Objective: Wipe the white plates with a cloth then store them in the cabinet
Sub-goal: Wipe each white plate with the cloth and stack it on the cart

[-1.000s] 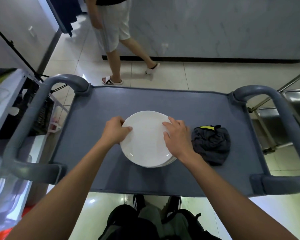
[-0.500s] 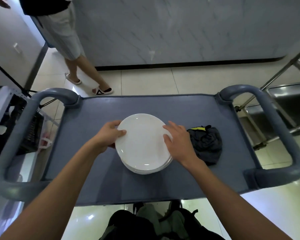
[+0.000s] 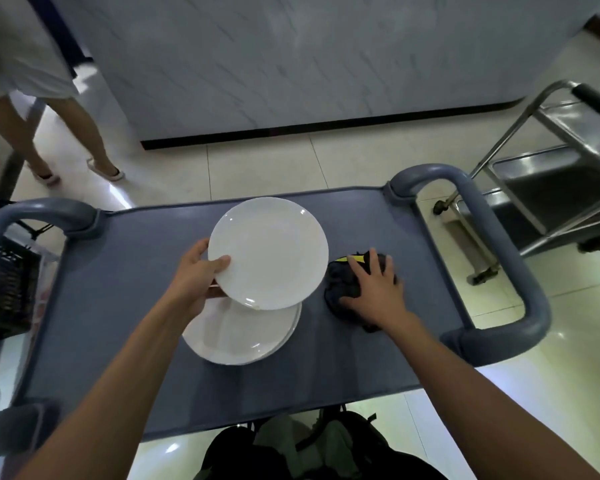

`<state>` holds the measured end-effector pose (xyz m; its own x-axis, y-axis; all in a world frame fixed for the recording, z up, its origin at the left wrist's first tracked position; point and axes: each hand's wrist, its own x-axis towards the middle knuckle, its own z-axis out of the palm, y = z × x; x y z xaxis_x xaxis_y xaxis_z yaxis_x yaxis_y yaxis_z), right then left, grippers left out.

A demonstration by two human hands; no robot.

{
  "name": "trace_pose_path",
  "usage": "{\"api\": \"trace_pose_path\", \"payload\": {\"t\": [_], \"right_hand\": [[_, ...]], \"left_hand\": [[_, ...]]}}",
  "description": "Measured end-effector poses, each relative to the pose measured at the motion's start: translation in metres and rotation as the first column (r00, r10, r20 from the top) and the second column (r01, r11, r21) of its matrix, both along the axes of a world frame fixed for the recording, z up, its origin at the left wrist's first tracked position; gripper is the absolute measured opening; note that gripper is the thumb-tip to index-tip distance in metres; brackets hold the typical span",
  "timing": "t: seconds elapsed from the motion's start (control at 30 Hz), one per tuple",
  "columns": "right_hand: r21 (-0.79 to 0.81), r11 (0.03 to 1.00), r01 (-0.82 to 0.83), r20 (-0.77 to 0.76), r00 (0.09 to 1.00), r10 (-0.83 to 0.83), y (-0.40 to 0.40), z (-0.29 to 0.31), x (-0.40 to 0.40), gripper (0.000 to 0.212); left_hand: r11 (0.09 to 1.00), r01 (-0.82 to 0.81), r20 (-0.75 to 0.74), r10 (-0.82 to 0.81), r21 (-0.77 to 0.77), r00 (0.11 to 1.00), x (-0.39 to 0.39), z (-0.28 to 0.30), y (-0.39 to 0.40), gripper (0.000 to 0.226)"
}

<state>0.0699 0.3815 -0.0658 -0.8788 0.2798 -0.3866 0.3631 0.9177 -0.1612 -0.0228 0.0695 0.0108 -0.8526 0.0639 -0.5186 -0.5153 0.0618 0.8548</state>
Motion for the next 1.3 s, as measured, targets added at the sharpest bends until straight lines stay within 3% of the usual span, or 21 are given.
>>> {"api": "trace_pose_path", "payload": {"t": [0.13,0.27,0.47,0.67,0.73,0.87,1.0,1.1,1.3], "right_hand": [[-0.03,0.997,-0.075,0.115,0.99,0.078,0.012,-0.012,-0.005,0.108],[-0.075,0.987,-0.144,0.136,0.979,0.153,0.019,-0.018,-0.005,0.107],[-0.053,0.982,-0.179,0.003,0.984,0.18,0.016,-0.026,0.001,0.082],[-0.051,0.976,-0.213,-0.191,0.961,0.199,0.025,-0.032,0.008,0.064],[-0.148,0.973,-0.178,-0.263,0.955,0.134,0.031,-0.03,0.011,0.062],[-0.504,0.863,0.031,-0.392,0.882,-0.261,0.054,-0.008,0.02,0.06],[-0.626,0.778,0.064,-0.477,0.757,-0.446,0.081,0.036,0.029,0.058],[-0.629,0.776,-0.047,-0.542,0.743,-0.394,0.087,0.072,0.031,0.059],[-0.452,0.827,-0.335,-0.645,0.763,-0.043,0.051,0.095,0.019,0.054]], "left_hand": [[0.998,-0.055,-0.002,0.055,0.007,0.998,0.007,-0.002,0.019,0.03],[0.996,-0.091,0.0,0.091,0.014,0.996,0.013,-0.005,0.03,0.033],[0.984,-0.172,0.001,0.172,0.043,0.985,0.021,-0.012,0.045,0.047],[0.982,-0.174,-0.001,0.175,0.075,0.985,0.033,-0.011,0.06,0.047],[0.981,-0.173,-0.005,0.174,0.086,0.985,0.037,-0.01,0.064,0.046],[0.981,-0.166,-0.018,0.168,0.097,0.986,0.043,-0.007,0.074,0.041],[0.977,-0.176,-0.031,0.181,0.12,0.983,0.047,-0.007,0.087,0.04],[0.977,-0.169,-0.037,0.176,0.132,0.984,0.05,-0.008,0.105,0.041],[0.973,-0.134,-0.05,0.146,0.189,0.988,0.063,-0.007,0.145,0.044]]}}
